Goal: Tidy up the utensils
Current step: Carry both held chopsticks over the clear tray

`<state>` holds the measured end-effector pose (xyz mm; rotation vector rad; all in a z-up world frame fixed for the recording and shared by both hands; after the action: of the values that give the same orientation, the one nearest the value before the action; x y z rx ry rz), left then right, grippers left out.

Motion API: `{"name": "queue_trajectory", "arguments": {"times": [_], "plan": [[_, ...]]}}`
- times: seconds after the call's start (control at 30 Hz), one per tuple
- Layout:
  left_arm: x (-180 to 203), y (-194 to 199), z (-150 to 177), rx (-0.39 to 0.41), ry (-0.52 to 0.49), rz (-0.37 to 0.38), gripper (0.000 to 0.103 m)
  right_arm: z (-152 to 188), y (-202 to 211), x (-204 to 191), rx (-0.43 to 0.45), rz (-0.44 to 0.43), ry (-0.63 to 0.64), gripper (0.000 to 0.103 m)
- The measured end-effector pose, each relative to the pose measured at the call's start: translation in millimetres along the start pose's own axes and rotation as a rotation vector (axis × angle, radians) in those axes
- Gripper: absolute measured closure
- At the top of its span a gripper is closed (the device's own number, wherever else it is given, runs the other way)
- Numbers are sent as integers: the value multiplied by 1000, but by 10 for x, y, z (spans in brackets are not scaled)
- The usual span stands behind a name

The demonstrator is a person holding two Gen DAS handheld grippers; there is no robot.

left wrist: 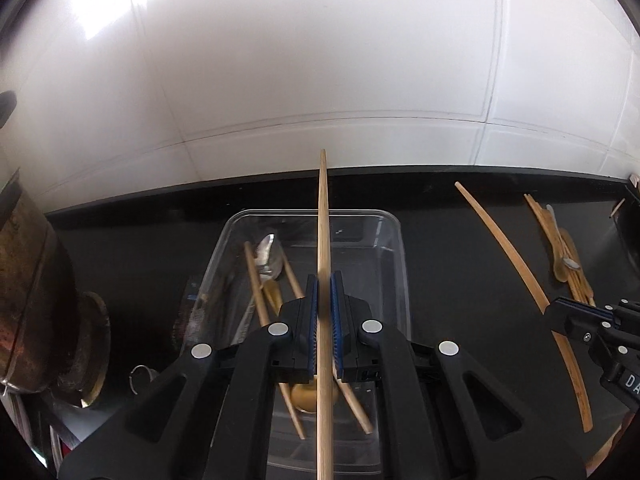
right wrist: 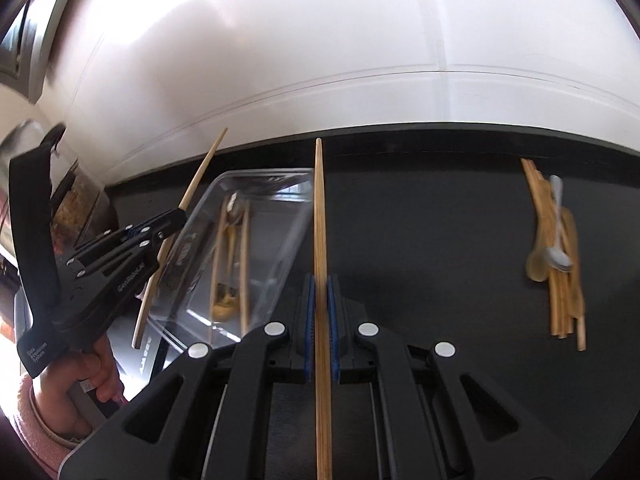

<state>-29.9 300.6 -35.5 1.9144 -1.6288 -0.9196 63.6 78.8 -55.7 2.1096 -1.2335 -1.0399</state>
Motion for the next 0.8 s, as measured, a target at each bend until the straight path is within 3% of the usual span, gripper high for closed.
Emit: {"name": "queue_trajectory", "arguments": {"times": [0.13,0.23,0.53,0.8], "plan": [[-305,-40,64,7,2,-36,97,55,-176,-531,-1,21,124,96],[-481,-72,115,9,7,-54,97,45,-298,-730,-5,23,147,96],[-770,-132,203,17,6,-96,97,71,-553,-1093,-51,40,176,96],[-998,-150,327,-7,50,-84,97,123,-746,-1318,-94,35,205,96]]}}
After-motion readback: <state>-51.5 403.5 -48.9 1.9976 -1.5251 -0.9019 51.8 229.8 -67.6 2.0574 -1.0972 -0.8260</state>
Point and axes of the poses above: each gripper's, at about its wrist camera, not at the fingertips, and y roughly against the way its jaws point, x to its right, z to its underside, the point moved 2 cm from there along -y, roughly the way its jaws point, and after that the axes turned 6 degrees about -z, right-handed, at the moved point
